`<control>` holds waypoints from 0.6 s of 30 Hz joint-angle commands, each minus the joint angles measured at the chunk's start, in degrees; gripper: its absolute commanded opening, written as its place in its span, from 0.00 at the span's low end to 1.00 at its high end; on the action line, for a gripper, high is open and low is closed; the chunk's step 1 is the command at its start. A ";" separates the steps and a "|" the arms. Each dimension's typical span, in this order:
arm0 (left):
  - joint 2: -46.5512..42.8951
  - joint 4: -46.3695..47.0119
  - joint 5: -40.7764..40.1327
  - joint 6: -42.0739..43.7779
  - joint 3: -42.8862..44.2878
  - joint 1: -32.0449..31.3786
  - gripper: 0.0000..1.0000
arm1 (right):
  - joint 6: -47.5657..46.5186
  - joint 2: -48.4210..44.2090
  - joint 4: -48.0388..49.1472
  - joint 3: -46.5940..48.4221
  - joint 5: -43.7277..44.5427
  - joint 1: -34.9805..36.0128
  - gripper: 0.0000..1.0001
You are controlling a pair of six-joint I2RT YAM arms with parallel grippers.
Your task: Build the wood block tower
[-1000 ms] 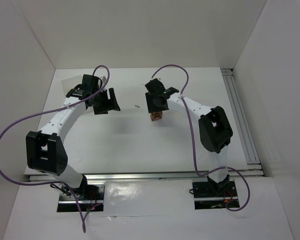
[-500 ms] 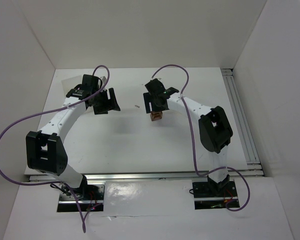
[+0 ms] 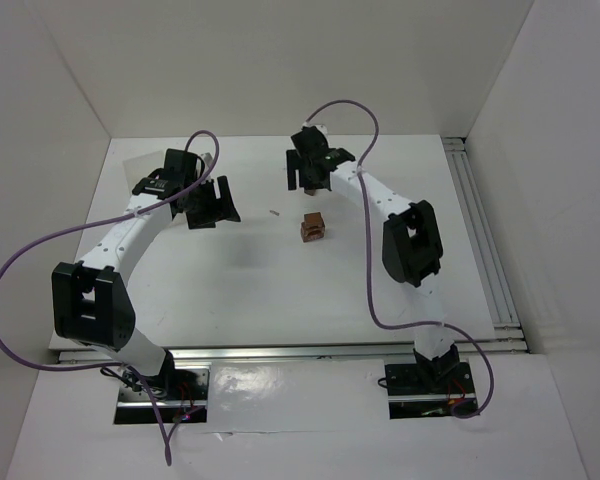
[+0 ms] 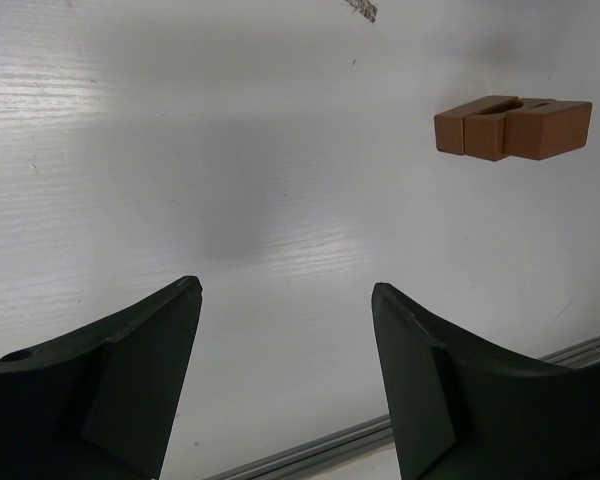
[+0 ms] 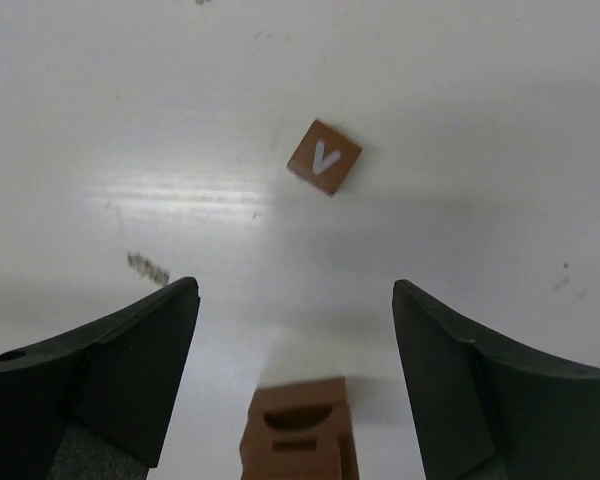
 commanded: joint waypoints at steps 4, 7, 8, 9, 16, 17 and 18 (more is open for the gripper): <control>0.24 0.00 -0.30 0.72 1.77 -0.30 0.81 | 3.69 11.80 -2.42 12.59 -0.34 -3.67 0.81; 0.76 0.00 -0.30 0.72 2.29 -0.30 0.81 | 5.80 14.00 -1.19 14.44 -1.74 -4.89 0.81; 0.77 0.00 -0.30 0.72 2.30 -0.30 0.81 | 5.80 14.01 0.21 14.45 -1.75 -4.90 0.81; 1.29 0.00 -0.30 0.72 2.30 -0.30 0.81 | 6.33 14.70 0.22 14.45 -2.35 -4.90 0.81; 2.35 0.00 0.23 1.25 3.53 -0.30 0.81 | 6.85 20.33 -0.13 20.50 -3.42 -4.90 0.79; 2.35 0.00 0.23 1.25 3.53 -0.30 0.81 | 6.86 20.86 -0.13 20.51 -3.42 -4.90 0.79; 2.96 0.00 0.23 1.25 4.05 -0.30 0.81 | 6.86 21.65 0.48 20.51 -3.42 -4.90 0.76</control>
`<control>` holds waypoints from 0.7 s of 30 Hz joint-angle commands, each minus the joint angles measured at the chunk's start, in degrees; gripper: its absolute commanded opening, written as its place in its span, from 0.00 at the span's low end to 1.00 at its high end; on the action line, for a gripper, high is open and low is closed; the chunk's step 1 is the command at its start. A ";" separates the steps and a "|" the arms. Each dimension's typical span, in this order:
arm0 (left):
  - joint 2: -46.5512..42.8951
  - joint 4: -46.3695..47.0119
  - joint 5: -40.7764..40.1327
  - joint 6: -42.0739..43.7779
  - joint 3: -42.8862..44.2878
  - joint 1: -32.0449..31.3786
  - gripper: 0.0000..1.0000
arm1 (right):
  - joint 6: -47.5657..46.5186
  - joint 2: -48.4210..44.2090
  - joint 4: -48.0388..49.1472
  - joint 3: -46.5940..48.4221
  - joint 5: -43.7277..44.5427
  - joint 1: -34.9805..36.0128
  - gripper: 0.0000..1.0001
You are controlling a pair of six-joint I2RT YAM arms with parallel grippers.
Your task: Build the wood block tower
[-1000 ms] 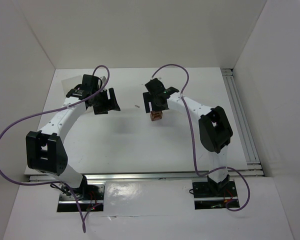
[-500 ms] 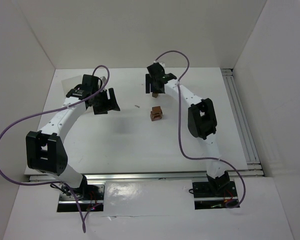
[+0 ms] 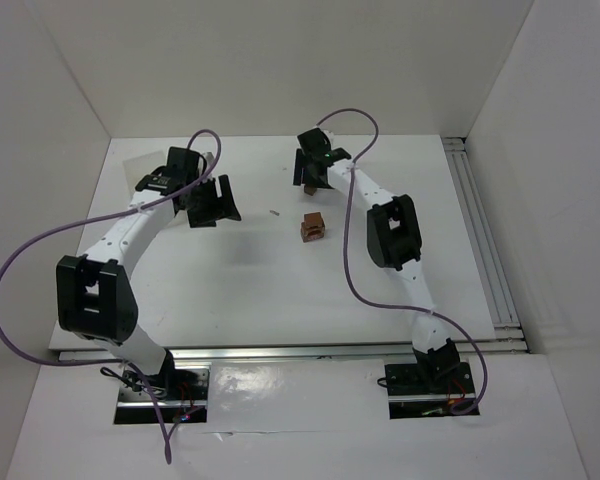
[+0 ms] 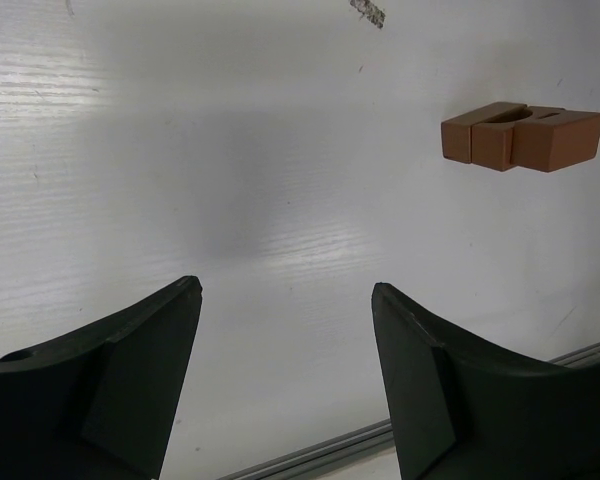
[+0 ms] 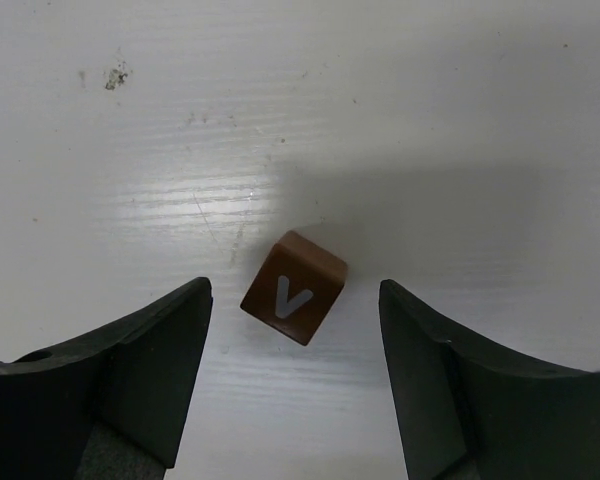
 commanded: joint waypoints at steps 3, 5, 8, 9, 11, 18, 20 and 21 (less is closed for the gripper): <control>1.50 -0.49 0.56 1.19 3.31 -0.30 0.81 | 1.68 2.94 1.25 3.25 0.67 0.41 0.70; 2.11 -0.49 0.56 1.71 3.84 -0.30 0.81 | 1.68 2.95 1.25 3.77 0.68 0.41 0.64; 2.65 -1.01 0.56 1.71 4.46 -0.30 0.81 | 1.68 2.95 1.25 3.77 1.20 0.41 0.50; 3.26 -1.01 0.56 1.71 4.98 -0.30 0.81 | 1.68 2.95 1.25 3.77 1.20 0.41 0.46; 3.26 -1.01 0.56 1.71 4.98 -0.30 0.81 | 1.68 2.17 1.77 2.20 1.73 0.41 0.40; 4.49 -1.01 1.09 2.24 5.51 0.23 0.81 | 1.16 -10.29 7.83 -9.04 -2.98 -2.04 0.24; 4.49 -1.01 1.09 2.24 5.51 0.23 0.81 | 0.54 -14.26 10.47 -14.03 -6.07 -4.05 0.24; 4.49 -1.01 1.09 2.24 5.51 0.23 0.81 | -0.07 -16.63 11.87 -16.33 -8.09 -4.85 0.24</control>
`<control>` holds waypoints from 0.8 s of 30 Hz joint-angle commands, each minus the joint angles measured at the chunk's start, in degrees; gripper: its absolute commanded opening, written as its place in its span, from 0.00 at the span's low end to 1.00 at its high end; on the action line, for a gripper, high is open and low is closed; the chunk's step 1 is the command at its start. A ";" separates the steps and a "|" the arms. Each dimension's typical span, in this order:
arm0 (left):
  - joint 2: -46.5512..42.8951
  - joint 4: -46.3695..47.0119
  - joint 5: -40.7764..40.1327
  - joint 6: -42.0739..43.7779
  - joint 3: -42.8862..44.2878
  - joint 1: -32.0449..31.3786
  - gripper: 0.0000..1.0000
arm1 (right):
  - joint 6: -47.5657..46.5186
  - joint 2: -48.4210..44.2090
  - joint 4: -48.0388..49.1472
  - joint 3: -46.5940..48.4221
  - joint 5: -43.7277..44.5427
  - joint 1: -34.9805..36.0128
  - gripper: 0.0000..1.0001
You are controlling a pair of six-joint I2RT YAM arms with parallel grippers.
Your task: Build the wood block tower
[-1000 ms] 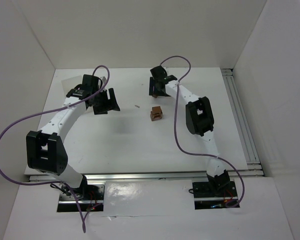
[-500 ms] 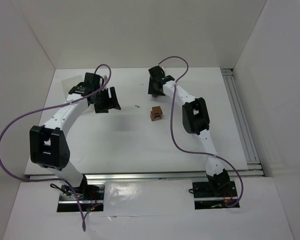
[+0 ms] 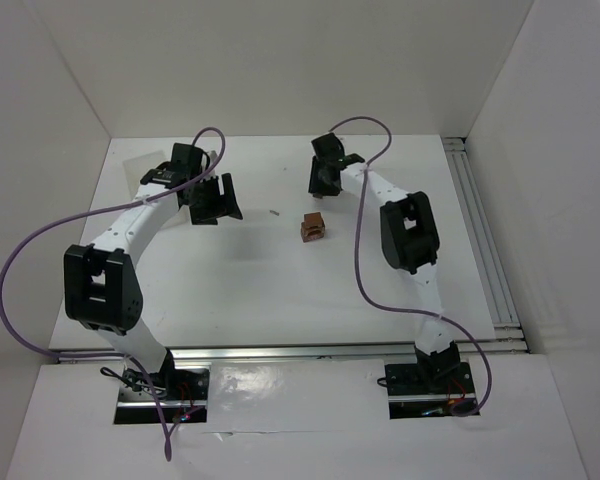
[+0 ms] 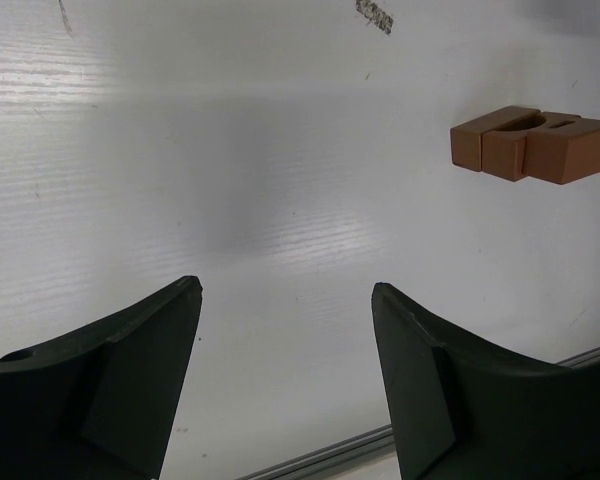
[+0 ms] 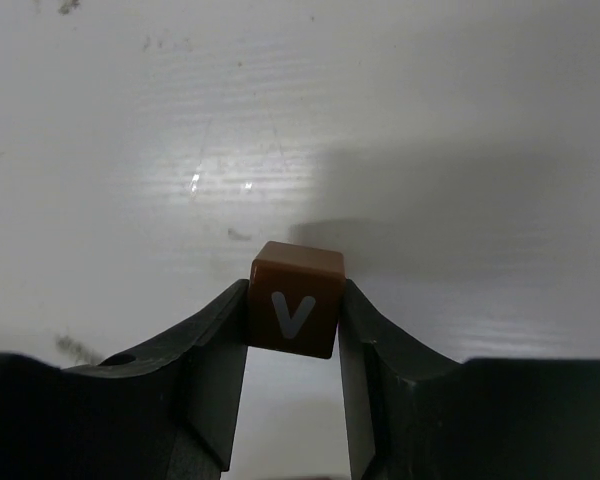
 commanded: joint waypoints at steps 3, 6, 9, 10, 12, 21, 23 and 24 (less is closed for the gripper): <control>0.47 0.23 0.96 0.93 2.10 0.21 0.81 | -1.08 -21.95 12.25 -13.23 -20.15 -7.69 0.24; -0.23 0.76 1.48 0.93 1.58 0.21 0.81 | -1.08 -28.92 16.74 -22.81 -25.56 -11.47 0.24; -1.29 1.37 2.10 0.93 0.44 0.21 0.81 | -0.56 -36.49 18.68 -30.38 -30.83 -14.37 0.26; -1.29 1.90 2.10 0.93 0.43 0.21 0.81 | -0.56 -39.90 18.68 -32.05 -33.02 -14.90 0.27; -2.51 1.90 2.62 0.93 -0.27 0.21 0.81 | -0.56 -42.73 19.20 -37.13 -35.84 -16.57 0.29; -4.10 2.96 3.85 0.93 -2.82 0.21 0.81 | 1.99 -57.85 17.65 -58.76 -40.35 -18.34 0.29; -4.10 3.48 4.38 0.93 -2.82 0.21 0.81 | 4.18 -58.56 13.25 -60.27 -34.93 -18.34 0.29; -4.71 3.48 4.38 0.41 -3.43 0.21 0.81 | 4.80 -58.56 8.62 -60.89 -32.54 -18.34 0.29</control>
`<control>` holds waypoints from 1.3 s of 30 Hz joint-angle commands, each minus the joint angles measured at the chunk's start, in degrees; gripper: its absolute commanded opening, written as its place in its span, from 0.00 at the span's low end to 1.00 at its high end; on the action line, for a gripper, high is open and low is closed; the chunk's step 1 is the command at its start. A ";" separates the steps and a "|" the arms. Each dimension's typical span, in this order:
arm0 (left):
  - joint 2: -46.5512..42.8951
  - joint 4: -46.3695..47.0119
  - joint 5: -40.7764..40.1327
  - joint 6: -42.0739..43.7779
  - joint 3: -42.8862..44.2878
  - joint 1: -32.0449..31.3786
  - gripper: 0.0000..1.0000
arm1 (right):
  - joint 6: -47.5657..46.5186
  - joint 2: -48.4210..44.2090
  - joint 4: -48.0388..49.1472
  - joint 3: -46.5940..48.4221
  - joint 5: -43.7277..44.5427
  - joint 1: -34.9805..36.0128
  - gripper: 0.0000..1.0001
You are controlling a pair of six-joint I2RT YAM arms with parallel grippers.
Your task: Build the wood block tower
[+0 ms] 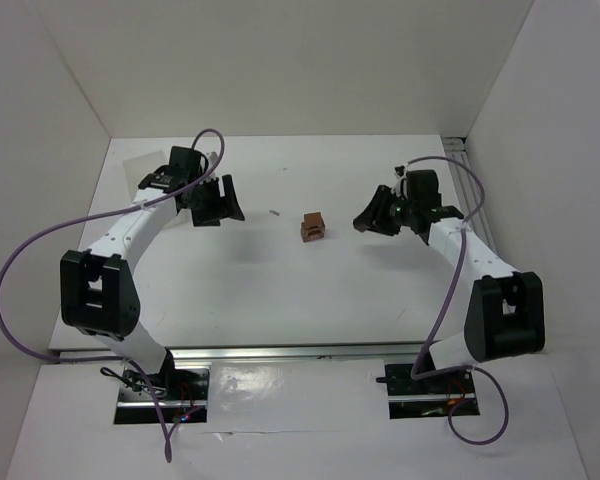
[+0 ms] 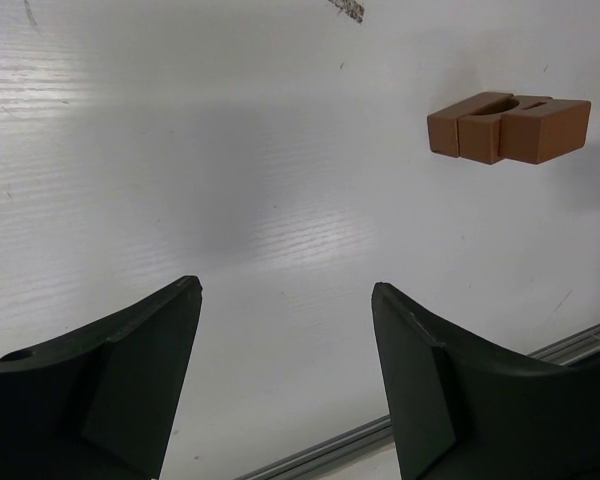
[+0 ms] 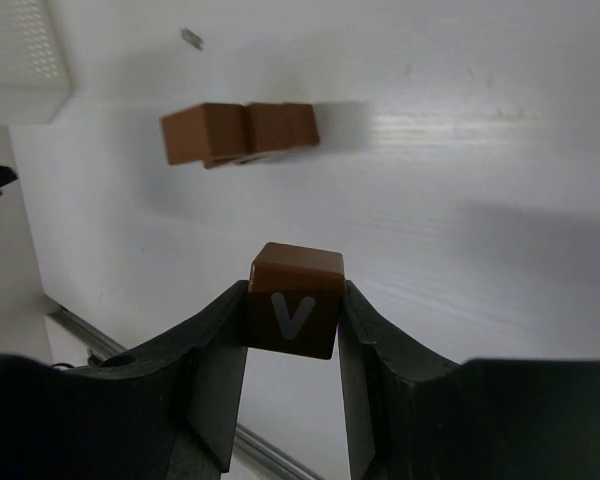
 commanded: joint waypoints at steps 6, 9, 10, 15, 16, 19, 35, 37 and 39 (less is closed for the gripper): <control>-3.30 2.15 2.31 0.38 -2.17 0.21 0.81 | 1.76 1.44 -12.84 -4.90 7.19 -0.50 0.29; -3.30 2.67 2.92 -0.15 -2.70 0.21 0.81 | 1.24 3.30 -12.05 -6.39 8.06 -0.50 0.29; -3.30 2.68 2.92 -0.15 -2.70 0.21 0.81 | 1.24 3.30 -11.44 -6.39 8.85 0.11 0.29; -3.82 2.68 2.92 -0.15 -2.70 0.21 0.81 | -0.61 6.99 -13.10 -2.44 23.86 5.73 0.30; -3.82 2.68 2.92 -0.15 -2.70 0.21 0.81 | -0.61 8.30 -13.71 -2.44 28.06 6.61 0.30; -3.82 2.15 2.40 -0.15 -2.70 0.21 0.81 | -0.61 10.76 -14.33 -0.42 34.58 9.86 0.35; -3.30 2.15 2.40 -0.15 -2.17 0.21 0.81 | -0.08 6.29 -13.19 0.11 33.48 11.72 0.79; -3.30 2.15 2.40 -0.15 -2.17 0.21 0.81 | -0.61 6.29 -13.19 0.11 32.85 11.72 0.77; -3.30 2.15 2.40 -0.67 -2.17 0.21 0.81 | -0.09 6.29 -12.14 -0.50 32.33 11.72 0.76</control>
